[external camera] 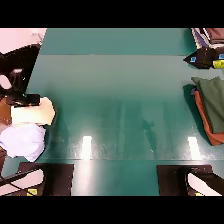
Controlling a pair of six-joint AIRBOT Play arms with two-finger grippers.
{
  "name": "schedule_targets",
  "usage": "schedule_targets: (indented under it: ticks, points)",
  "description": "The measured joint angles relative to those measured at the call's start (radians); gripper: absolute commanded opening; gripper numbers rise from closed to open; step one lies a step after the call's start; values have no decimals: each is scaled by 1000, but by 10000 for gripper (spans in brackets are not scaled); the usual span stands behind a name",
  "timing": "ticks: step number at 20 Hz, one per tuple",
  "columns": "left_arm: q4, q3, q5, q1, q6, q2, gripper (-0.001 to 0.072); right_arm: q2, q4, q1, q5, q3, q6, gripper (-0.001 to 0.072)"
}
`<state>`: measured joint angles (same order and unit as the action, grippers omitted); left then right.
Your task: Fold the shirts.
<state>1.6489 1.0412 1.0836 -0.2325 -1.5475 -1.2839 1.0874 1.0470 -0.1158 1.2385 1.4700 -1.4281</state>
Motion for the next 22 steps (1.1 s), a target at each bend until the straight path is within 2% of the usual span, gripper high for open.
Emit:
schedule_targets:
  ticks: [1,2,6,10,12,17,22]
  points:
    - [0,-4,0,0,-4,-20,119,0,0,0,1,0,0,16]
    - [0,-5,3,0,-8,-31,31,0,0,0,2,0,0,16]
    - [0,30,29,0,-19,-18,28,0,0,0,-3,1,0,16]
    - [-9,180,91,16,-23,118,27,0,-5,0,-2,45,0,16]
    - [-43,286,141,71,-18,212,26,0,-6,0,-3,98,0,16]
    - [-76,491,206,364,-13,342,26,0,0,0,-23,241,0,16]
    - [-68,547,181,693,-42,230,36,0,2,0,-23,302,0,16]
